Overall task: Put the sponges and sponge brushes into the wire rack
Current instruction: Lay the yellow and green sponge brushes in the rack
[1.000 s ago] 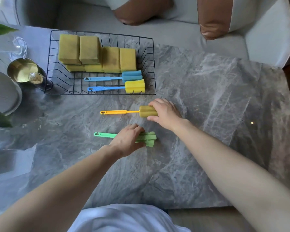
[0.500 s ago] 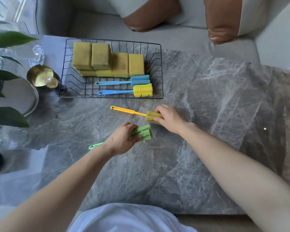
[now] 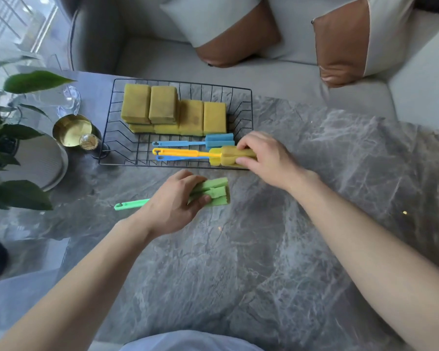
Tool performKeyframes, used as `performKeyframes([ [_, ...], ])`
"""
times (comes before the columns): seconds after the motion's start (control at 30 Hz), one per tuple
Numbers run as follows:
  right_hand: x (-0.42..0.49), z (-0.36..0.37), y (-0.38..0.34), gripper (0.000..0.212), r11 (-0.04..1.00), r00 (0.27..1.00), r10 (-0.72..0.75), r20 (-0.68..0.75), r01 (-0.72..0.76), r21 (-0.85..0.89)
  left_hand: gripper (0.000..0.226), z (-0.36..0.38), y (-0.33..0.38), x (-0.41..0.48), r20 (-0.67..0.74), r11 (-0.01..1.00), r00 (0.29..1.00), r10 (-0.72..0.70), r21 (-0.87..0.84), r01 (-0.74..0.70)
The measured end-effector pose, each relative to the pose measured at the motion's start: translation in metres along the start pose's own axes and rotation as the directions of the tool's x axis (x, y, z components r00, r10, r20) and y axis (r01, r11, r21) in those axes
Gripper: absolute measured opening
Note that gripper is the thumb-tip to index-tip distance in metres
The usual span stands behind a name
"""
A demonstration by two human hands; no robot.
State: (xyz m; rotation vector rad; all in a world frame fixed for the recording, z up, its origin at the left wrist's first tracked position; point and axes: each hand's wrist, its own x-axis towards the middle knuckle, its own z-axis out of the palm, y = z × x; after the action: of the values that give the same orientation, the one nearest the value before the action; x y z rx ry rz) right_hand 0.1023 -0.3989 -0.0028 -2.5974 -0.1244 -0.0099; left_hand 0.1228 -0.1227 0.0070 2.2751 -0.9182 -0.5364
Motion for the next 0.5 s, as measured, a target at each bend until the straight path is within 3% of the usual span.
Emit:
performKeyframes([
  [0.17,0.055,0.002,0.014,0.022,0.999,0.999,0.035,0.005,-0.035,-0.021,0.051,-0.021,0.001,0.037,-0.038,0.999,0.999,0.027,0.019,-0.026],
  [0.5,0.090,0.036,0.047,0.028,0.998,0.990,0.067,0.126,-0.068,0.008,0.035,-0.027,-0.014,0.103,-0.015,0.999,1.000,0.011,-0.045,-0.011],
])
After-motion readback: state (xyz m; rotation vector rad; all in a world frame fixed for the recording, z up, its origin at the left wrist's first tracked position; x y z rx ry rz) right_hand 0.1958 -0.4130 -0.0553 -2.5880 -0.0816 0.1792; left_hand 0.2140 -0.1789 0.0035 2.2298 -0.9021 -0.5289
